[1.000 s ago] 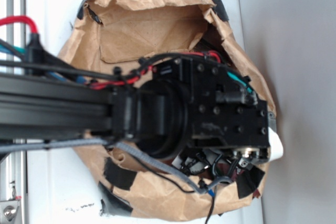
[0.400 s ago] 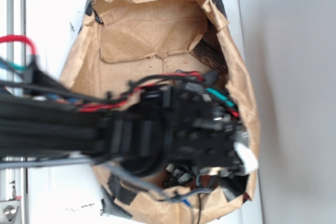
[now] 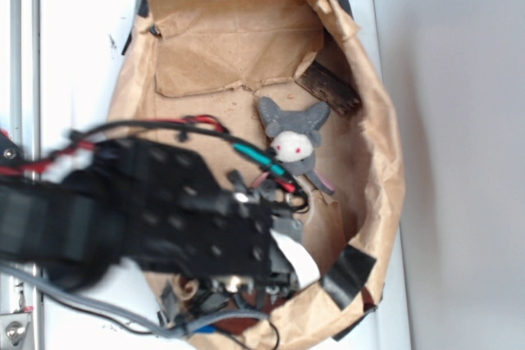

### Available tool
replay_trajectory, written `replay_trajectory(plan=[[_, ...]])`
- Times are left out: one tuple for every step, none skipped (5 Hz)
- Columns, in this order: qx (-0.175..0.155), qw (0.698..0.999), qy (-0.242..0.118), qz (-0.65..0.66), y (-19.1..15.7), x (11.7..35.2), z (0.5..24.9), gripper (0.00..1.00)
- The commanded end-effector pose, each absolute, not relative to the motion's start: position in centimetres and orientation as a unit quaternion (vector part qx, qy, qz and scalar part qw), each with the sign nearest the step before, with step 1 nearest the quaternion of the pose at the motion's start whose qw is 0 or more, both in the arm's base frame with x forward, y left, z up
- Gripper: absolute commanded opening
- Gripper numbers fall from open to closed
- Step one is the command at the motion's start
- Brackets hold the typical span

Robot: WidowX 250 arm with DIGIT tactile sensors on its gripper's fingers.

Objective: Grab the carrot.

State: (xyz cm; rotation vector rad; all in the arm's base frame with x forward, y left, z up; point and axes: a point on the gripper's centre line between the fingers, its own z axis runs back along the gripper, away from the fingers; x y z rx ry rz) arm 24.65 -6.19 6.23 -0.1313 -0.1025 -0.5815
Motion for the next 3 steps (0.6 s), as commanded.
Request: replay_trajectory(plan=[[-0.124, 0.967, -0.074, -0.209, -1.2, 29.4, 15.0, 0.00], [-0.143, 0.974, -0.044, -0.168, 1.5, 30.2, 16.9, 0.00], [-0.123, 0.976, -0.057, -0.168, 2.9, 28.9, 18.6, 0.00]])
